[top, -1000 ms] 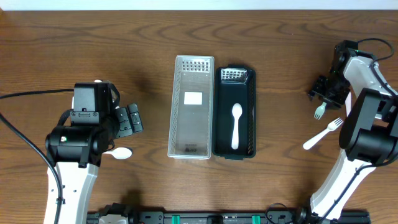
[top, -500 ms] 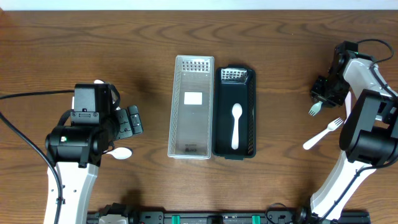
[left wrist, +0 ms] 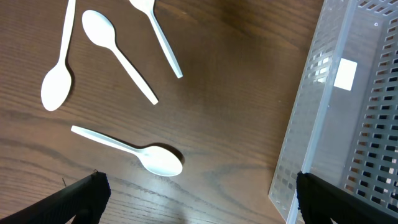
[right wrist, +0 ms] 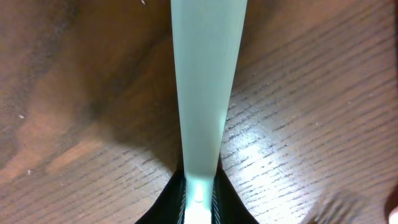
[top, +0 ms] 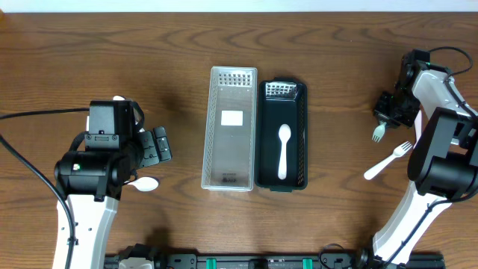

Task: Pack container
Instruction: 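Grasp the mint-green fork with the right gripper, then place the mint fork into the black basket and withdraw right gripper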

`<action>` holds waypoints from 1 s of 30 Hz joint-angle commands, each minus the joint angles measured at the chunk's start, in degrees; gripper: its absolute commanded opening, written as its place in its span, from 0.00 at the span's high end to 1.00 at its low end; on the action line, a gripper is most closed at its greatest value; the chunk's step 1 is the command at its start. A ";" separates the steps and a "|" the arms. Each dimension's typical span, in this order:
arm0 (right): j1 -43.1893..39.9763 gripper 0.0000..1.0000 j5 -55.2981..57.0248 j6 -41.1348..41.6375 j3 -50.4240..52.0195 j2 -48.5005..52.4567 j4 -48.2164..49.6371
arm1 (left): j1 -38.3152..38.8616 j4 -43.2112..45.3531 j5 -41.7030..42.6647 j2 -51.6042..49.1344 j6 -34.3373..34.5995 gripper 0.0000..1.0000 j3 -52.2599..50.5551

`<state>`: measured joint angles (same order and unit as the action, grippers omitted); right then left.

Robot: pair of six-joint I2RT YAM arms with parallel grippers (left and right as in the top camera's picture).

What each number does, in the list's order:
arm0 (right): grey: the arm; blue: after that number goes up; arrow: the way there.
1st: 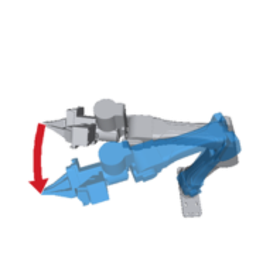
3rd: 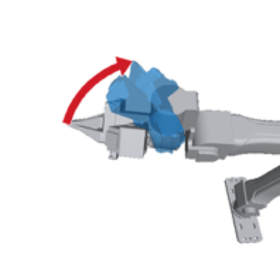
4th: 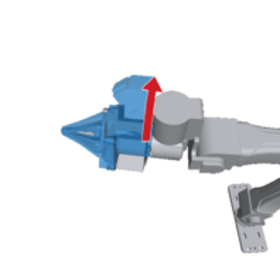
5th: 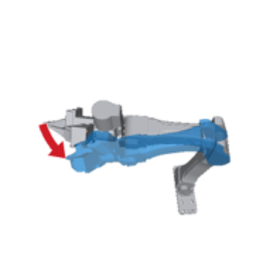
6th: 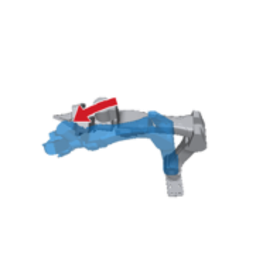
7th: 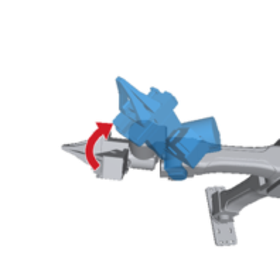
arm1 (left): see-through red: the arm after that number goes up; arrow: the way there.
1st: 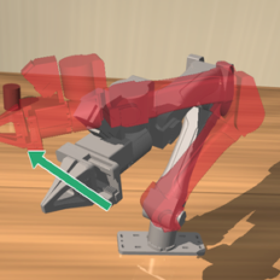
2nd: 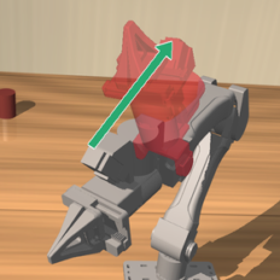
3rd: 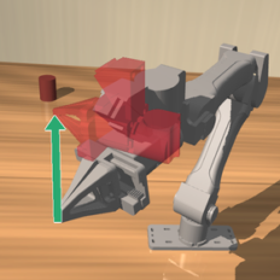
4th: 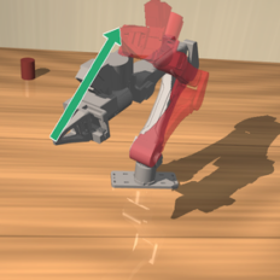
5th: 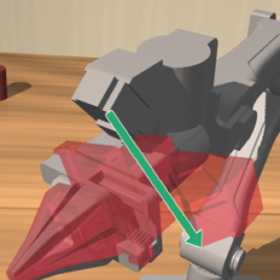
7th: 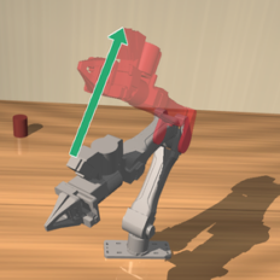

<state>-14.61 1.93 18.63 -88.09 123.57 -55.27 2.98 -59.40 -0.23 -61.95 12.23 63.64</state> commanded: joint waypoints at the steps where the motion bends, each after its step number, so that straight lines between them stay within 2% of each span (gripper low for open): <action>1: -0.07 0.99 1.42 -0.09 1.81 2.27 -1.95 | -0.39 -0.17 -0.46 -0.15 0.33 0.02 0.98; 9: 5.16 0.99 1.20 -1.16 -3.91 -8.52 -7.28 | -0.39 -0.15 -0.46 -0.15 0.33 0.02 0.96; 14: 14.05 0.99 -1.36 -0.66 -5.99 -18.56 -8.87 | -0.39 -0.15 -0.46 -0.15 0.33 0.02 0.98; 18: 22.69 0.99 -1.36 4.22 -5.99 -23.28 -8.85 | -0.39 -0.13 -0.46 -0.15 0.33 0.02 0.96; 25: 34.82 0.99 -1.27 10.58 -5.16 -21.20 -8.50 | -0.39 -0.13 -0.46 -0.15 0.33 0.02 0.96; 30: 38.99 0.99 -0.70 12.68 -4.94 -15.02 -8.28 | -0.39 -0.13 -0.48 -0.15 0.33 0.02 0.96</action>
<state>22.79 0.60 28.32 -93.89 105.10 -63.59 2.98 -59.40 -0.23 -61.95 12.23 63.64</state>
